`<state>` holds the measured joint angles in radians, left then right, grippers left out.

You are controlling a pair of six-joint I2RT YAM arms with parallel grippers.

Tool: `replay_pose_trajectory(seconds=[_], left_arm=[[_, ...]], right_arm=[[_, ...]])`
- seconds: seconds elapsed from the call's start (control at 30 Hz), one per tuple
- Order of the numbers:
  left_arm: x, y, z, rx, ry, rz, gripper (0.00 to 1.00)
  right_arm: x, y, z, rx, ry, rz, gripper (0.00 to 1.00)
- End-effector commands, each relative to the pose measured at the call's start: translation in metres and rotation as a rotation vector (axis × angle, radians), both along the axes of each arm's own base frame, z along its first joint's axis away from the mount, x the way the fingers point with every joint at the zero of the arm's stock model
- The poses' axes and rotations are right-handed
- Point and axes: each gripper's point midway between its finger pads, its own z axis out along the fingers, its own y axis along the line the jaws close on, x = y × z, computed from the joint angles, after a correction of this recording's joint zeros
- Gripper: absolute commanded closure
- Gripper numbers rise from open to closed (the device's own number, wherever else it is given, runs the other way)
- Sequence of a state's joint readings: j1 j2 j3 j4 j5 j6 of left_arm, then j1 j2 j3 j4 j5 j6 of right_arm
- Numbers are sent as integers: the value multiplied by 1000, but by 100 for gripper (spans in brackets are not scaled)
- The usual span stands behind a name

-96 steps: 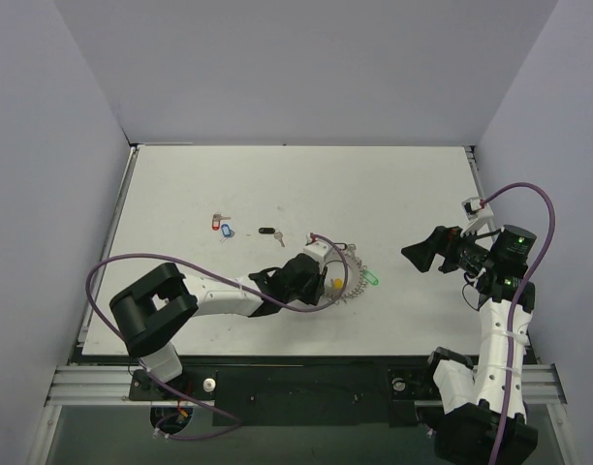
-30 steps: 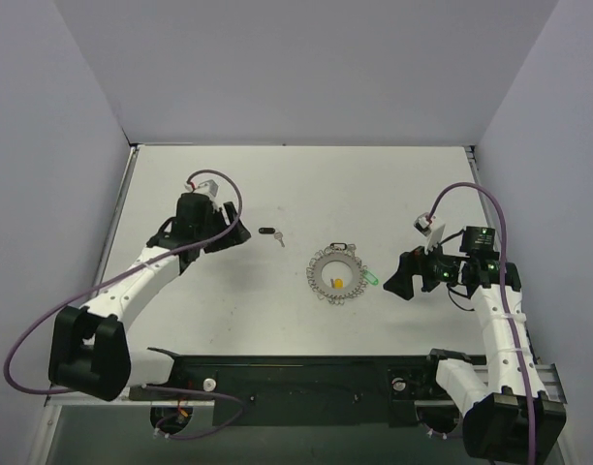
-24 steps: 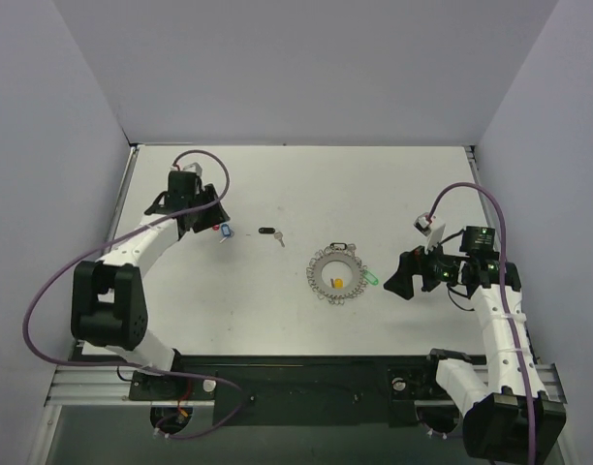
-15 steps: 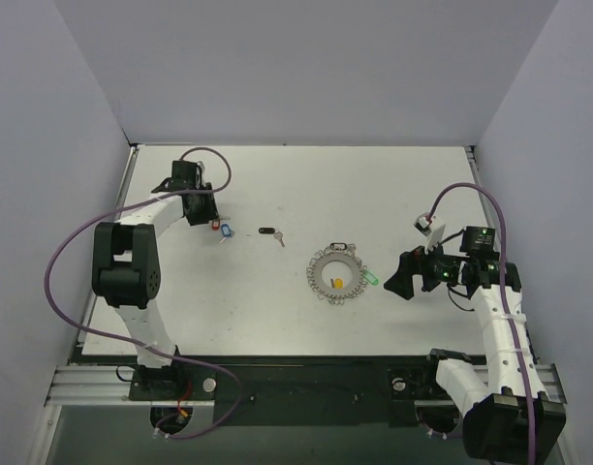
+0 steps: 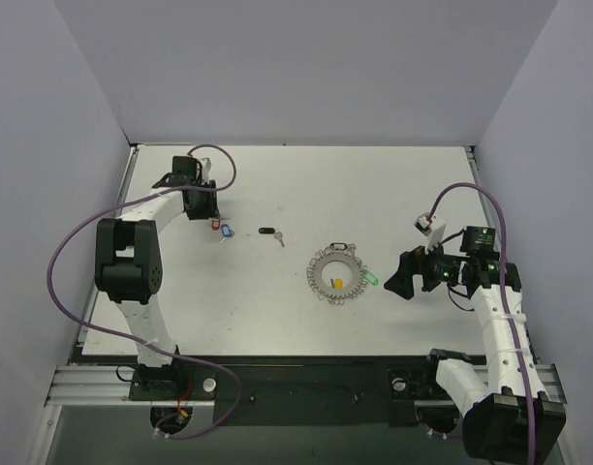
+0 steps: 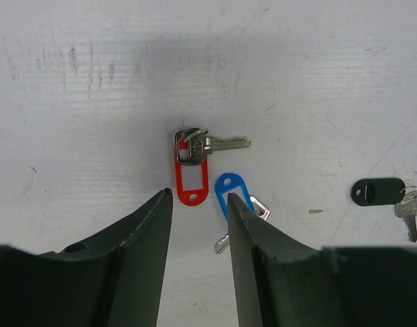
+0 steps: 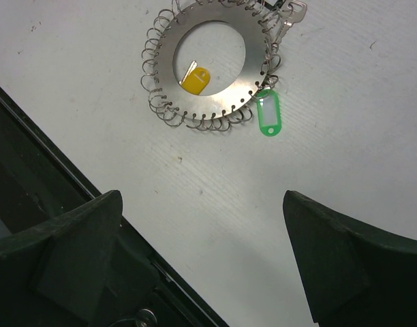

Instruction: Put the keys on the keyring

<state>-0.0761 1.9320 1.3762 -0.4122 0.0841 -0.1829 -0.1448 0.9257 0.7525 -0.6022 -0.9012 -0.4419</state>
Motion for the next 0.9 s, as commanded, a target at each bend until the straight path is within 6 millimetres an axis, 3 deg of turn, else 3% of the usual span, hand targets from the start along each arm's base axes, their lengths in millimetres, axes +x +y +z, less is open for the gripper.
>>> replay_pose_trajectory(seconds=[0.0,0.17,0.27,0.53,0.87], left_arm=[[23,-6,34,-45,-125,-73,52],[32,6,43,-58,-153,-46,42],[35,7,40,-57,-149,-55,41],[46,3,21,-83,-120,-92,52],[57,3,5,-74,-76,-115,55]], right_arm=[[0,-1,1,13,-6,0,1],[-1,1,3,29,-16,10,1],[-1,2,3,32,-15,10,1],[-1,1,4,44,-12,6,1],[0,0,3,42,-10,2,1]])
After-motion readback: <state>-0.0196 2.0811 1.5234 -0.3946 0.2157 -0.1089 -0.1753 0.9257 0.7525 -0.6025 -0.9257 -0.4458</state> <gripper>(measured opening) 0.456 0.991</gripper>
